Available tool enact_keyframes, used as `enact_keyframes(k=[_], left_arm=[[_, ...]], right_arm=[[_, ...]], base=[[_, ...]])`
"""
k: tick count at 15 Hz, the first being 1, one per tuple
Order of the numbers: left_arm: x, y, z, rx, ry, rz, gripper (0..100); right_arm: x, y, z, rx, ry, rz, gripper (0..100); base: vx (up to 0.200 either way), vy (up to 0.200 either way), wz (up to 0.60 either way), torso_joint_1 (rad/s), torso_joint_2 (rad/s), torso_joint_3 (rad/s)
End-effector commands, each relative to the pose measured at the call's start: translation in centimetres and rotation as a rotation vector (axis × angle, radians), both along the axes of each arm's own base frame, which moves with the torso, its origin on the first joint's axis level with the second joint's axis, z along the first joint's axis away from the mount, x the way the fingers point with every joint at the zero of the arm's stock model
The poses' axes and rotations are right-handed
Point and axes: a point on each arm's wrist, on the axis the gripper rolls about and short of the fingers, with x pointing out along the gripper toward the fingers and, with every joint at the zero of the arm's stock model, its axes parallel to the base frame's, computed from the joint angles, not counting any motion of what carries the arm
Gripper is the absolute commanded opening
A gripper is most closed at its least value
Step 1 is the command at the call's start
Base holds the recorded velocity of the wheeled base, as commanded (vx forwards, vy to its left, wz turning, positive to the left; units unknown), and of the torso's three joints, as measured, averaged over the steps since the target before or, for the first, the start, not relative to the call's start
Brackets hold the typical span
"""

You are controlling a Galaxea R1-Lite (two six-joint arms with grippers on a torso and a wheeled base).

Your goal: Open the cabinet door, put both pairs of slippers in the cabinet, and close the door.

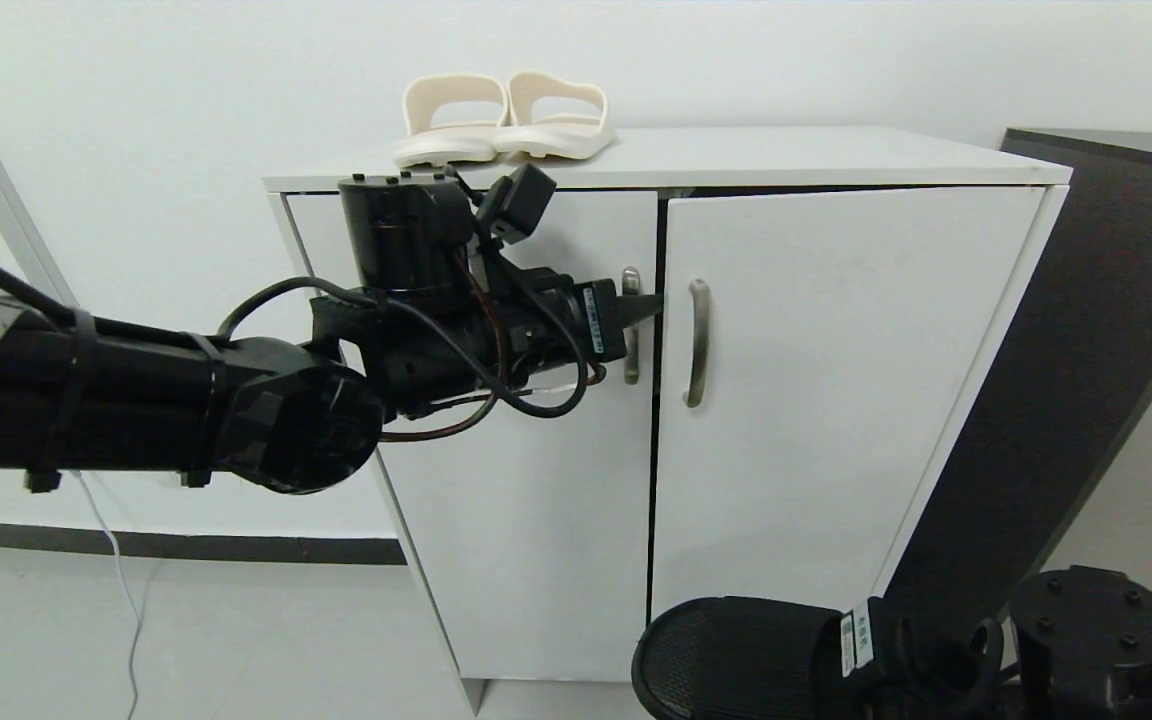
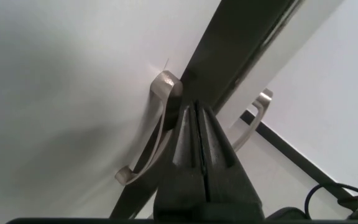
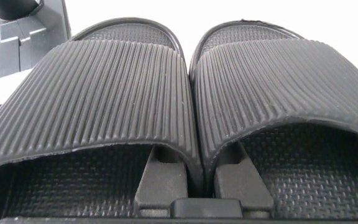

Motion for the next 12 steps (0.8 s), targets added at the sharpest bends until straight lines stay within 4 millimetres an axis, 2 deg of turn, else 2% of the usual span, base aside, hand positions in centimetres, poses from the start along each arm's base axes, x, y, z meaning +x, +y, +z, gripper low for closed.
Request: enact_keyframes(k=[1,8,12], left_arm=[[0.4,-0.2,-0.2,0.003,0.006,0.003,0],[0.3,-0.8,-0.1,-0.002,0.008,-0.012,0],[-0.1,-1.5,-0.4,0.002,0.012,-0.032,0]], right_arm=[[0.0,0.1,-0.1,-0.002,0.002,0.004,0],[-0.9,0.1,-0.5,-0.018,0.017,0.035,0],[-1.9,0.1,-1.0,-0.037,0.036,0.073,0]], base=[[0.0,0.0,0.0,0.0,0.0,0.0],[0.0,0.0,0.0,0.0,0.0,0.0],[-0.2,0.0,0.0,0.005,0.0,-0.001]])
